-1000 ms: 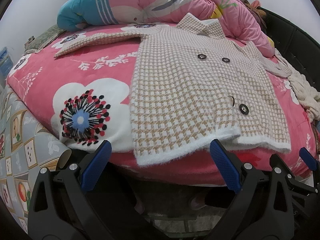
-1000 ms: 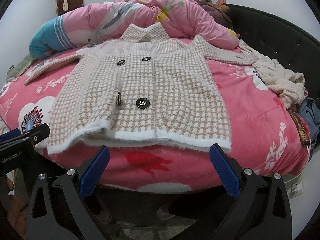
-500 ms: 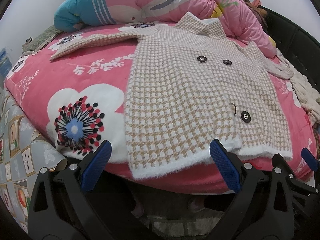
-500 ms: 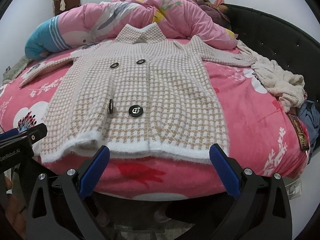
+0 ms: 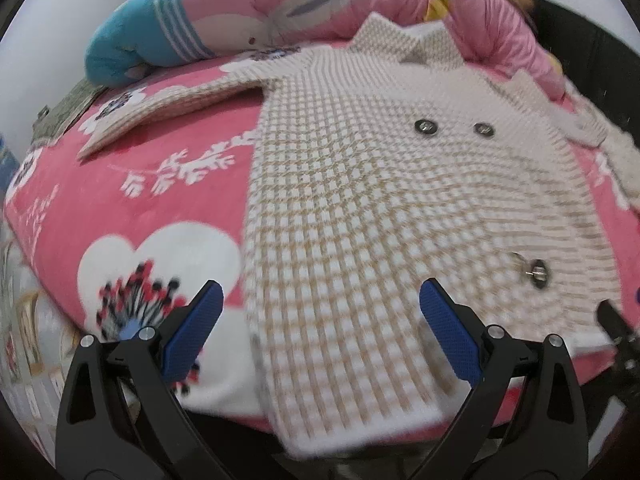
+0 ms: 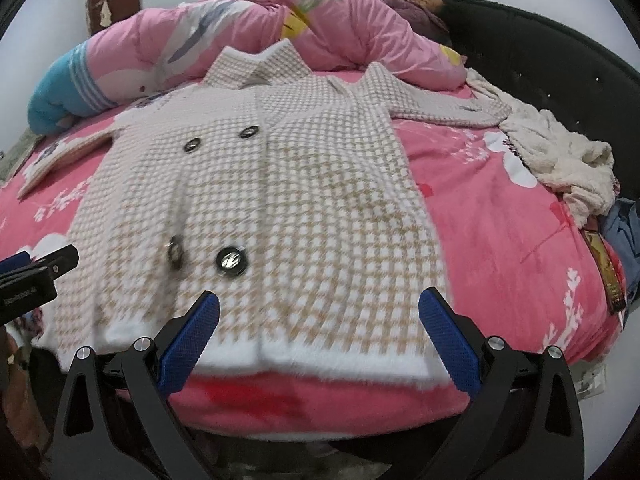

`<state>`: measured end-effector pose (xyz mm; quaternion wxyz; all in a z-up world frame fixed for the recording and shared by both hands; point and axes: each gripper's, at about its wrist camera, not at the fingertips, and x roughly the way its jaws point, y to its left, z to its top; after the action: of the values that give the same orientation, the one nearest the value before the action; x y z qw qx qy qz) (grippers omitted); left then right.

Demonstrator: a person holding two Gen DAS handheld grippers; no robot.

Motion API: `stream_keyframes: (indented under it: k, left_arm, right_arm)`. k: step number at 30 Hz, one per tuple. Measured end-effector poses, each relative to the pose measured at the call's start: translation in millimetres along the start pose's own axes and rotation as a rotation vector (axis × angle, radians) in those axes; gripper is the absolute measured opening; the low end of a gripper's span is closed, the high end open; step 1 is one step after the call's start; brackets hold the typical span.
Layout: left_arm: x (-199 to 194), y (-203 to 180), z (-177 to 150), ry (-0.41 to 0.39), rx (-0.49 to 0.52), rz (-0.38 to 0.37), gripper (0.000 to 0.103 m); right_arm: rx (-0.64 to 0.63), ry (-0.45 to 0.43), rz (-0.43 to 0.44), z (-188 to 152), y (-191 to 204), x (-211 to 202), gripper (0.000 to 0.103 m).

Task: Fold large clothes
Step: 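Move the left gripper toward the coat hem while the right gripper approaches the hem too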

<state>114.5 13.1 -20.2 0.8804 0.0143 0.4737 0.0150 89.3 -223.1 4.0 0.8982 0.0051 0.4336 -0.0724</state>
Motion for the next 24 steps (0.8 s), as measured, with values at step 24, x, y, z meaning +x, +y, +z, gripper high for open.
stream_keyframes:
  k: [24]
  left_arm:
    - [65,21,2,0.083,-0.022,-0.128,0.097]
  right_arm:
    - [0.029,0.106,0.165,-9,-22,71,0.097]
